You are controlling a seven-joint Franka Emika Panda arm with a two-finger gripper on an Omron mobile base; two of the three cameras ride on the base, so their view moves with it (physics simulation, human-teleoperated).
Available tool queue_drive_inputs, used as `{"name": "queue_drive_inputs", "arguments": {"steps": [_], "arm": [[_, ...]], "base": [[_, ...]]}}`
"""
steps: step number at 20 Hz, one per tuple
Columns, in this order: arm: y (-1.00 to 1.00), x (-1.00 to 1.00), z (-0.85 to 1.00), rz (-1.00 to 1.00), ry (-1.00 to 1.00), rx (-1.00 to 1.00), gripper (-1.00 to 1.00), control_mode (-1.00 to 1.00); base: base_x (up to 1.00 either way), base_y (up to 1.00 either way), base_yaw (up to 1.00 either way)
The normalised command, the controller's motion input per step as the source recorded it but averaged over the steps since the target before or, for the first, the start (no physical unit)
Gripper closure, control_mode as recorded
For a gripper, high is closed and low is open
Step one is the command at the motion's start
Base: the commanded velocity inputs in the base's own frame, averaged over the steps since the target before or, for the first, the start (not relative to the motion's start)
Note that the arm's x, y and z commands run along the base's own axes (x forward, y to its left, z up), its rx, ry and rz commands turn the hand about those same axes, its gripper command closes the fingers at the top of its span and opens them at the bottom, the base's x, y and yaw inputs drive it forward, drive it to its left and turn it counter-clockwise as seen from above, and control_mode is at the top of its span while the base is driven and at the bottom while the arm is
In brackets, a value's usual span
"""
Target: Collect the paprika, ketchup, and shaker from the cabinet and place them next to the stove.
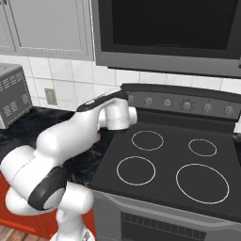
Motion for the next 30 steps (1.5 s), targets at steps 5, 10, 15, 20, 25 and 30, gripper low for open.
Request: {"name": "queue_drive_inputs", "arguments": {"steps": [5,10,15,20,25,30], "arm": [[0.01,-0.75,0.57,-0.14,0.17,-0.01,-1.00,-1.00],[0.14,-0.72,0.30,-0.16,0.22,-0.05,-1.00,-1.00],[0.19,-0.75,0.27,-0.18,0.21,-0.05,-1.00,-1.00],[0.11,-0.85,0.24,-0.20,0.16,-0.02,-1.00,-1.00],[0.12,-0.90,0.00,-0.17,0.10,-0.05,-1.00,-1.00],[0.15,-0.90,-0.14,-0.11,0.08,-0.06,-1.00,-1.00]], "base": [[0.00,0.00,0.00],[0.00,0.00,0.00],[0.00,0.00,0.00],[0.00,0.00,0.00],[0.00,0.00,0.00],[0.00,0.00,0.00]]}}
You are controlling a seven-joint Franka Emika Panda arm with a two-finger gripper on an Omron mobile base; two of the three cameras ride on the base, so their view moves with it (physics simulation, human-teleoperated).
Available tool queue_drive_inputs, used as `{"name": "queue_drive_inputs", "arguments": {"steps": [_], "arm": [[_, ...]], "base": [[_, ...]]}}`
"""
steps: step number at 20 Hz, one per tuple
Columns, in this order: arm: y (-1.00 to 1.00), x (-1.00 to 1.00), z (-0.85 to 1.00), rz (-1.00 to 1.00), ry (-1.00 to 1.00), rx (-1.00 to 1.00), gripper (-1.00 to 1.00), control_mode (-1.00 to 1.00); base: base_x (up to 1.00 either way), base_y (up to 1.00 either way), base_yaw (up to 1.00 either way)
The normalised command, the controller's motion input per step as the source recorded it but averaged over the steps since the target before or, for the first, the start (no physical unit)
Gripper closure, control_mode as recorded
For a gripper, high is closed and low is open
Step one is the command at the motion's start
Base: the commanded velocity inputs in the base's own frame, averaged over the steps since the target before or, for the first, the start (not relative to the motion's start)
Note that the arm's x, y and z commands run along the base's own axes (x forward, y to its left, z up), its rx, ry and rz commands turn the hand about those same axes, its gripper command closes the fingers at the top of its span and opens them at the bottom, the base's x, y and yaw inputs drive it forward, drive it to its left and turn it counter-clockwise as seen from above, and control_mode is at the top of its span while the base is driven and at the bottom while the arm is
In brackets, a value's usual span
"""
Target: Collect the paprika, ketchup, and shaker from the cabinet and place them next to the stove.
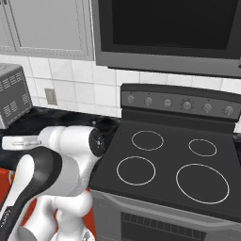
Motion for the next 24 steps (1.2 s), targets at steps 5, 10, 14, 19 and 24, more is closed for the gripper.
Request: {"name": "queue_drive_inputs", "arguments": {"steps": [5,10,14,19,24], "arm": [[0.58,-0.52,-0.06,-0.09,0.15,-0.13,-1.00,-1.00],[0.41,-0.34,0.00,-0.29,0.12,-0.11,-1.00,-1.00],[0.00,-0.07,-0.04,-0.05,0.02,-0.02,-1.00,1.00],[0.00,0.00,0.00,0.00,0.00,0.00,-1.00,1.00],[0.00,0.00,0.00,0.00,0.00,0.00,-1.00,1.00]], "base": [[0.00,0.00,0.00],[0.00,0.00,0.00],[-0.07,0.11,-0.01],[-0.84,0.02,-0.07],[-0.84,0.10,-0.45]]}}
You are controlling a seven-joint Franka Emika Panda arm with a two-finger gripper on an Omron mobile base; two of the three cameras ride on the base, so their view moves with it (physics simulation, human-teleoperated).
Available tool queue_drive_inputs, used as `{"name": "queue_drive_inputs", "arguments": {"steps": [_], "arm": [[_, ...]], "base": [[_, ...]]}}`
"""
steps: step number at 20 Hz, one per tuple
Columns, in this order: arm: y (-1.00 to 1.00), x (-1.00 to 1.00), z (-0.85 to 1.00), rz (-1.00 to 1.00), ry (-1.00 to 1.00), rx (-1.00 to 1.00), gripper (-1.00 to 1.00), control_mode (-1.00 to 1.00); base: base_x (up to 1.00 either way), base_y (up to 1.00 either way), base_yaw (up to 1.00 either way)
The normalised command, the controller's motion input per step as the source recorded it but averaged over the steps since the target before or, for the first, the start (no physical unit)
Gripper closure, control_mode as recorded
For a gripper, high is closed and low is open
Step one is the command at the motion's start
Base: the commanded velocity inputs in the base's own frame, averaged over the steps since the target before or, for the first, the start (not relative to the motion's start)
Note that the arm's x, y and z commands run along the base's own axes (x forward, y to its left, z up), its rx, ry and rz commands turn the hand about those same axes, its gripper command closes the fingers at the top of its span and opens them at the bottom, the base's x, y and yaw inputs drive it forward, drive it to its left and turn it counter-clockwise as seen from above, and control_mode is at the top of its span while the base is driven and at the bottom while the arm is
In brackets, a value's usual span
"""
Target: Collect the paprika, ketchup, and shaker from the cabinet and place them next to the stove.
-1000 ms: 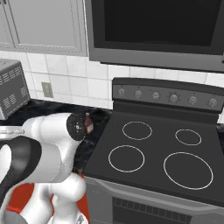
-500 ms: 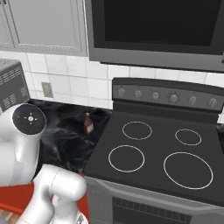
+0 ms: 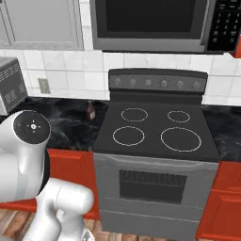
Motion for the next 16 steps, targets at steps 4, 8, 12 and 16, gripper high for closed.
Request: {"name": "queue_drive_inputs", "arguments": {"steps": [4,8,12,16], "arm": [[0.00,0.00,0.00,0.00,0.00,0.00,-1.00,1.00],[0.00,0.00,0.00,0.00,0.00,0.00,-1.00,1.00],[0.00,0.00,0.00,0.00,0.00,0.00,-1.00,1.00],[0.00,0.00,0.00,0.00,0.00,0.00,-1.00,1.00]], "base": [[-0.33,0.02,-0.68],[0.00,0.00,-0.75],[0.00,0.00,-0.75],[0.00,0.00,-0.75]]}}
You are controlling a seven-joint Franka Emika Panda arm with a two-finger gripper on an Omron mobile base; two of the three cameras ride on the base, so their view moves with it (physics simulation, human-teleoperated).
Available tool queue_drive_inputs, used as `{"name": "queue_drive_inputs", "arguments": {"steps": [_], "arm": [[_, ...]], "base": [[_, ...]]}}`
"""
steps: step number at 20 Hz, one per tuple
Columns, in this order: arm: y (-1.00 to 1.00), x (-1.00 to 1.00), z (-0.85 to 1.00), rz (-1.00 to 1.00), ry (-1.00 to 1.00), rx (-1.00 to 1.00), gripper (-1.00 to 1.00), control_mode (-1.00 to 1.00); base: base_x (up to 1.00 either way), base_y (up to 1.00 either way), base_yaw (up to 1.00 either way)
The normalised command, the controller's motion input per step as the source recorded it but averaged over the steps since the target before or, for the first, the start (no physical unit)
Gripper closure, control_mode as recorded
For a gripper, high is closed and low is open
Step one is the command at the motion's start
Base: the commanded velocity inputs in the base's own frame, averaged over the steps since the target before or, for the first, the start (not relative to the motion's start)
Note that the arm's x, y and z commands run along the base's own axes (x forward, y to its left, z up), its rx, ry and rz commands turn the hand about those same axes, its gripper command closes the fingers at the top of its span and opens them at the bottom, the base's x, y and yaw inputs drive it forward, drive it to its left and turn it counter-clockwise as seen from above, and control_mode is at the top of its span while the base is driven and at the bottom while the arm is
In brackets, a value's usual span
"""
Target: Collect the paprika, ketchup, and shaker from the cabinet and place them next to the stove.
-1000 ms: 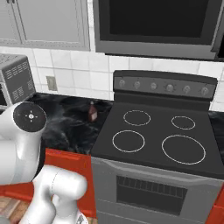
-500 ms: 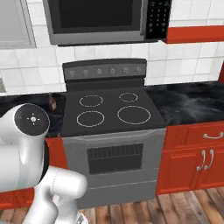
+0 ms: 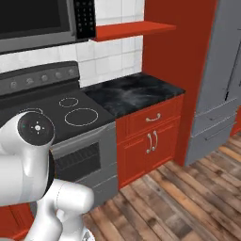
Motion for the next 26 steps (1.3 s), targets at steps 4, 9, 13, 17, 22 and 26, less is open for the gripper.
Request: {"name": "queue_drive_inputs", "arguments": {"steps": [4,9,13,17,22,26], "arm": [[0.00,0.00,0.00,0.00,0.00,0.00,-1.00,1.00],[0.00,0.00,0.00,0.00,0.00,0.00,-1.00,1.00],[0.00,0.00,0.00,0.00,0.00,0.00,-1.00,1.00],[0.00,0.00,0.00,0.00,0.00,0.00,-1.00,1.00],[0.00,0.00,0.00,0.00,0.00,0.00,-1.00,1.00],[0.00,0.00,0.00,0.00,0.00,0.00,-1.00,1.00]], "base": [[0.32,-0.05,-0.64],[0.84,-0.31,-0.37],[0.87,-0.41,-0.23],[0.85,-0.49,-0.13],[0.66,-0.56,-0.09],[0.42,-0.23,-0.30]]}}
